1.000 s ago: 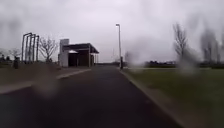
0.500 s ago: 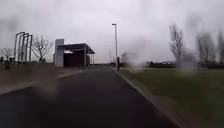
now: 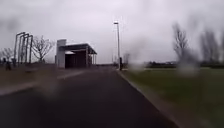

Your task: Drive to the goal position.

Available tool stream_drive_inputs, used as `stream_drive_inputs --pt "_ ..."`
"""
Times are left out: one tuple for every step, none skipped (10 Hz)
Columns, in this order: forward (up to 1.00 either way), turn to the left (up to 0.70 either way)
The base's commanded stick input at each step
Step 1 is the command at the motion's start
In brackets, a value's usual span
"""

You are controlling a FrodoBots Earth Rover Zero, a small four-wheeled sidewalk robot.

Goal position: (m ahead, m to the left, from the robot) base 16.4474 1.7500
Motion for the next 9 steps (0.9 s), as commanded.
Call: stream_drive_inputs --pt "1.0 0.0" --pt "1.0 0.0" --pt "1.0 0.0" --pt "1.0 0.0" --pt "1.0 0.0" --pt "1.0 0.0" --pt "1.0 0.0" --pt "1.0 0.02" --pt "1.0 0.11"
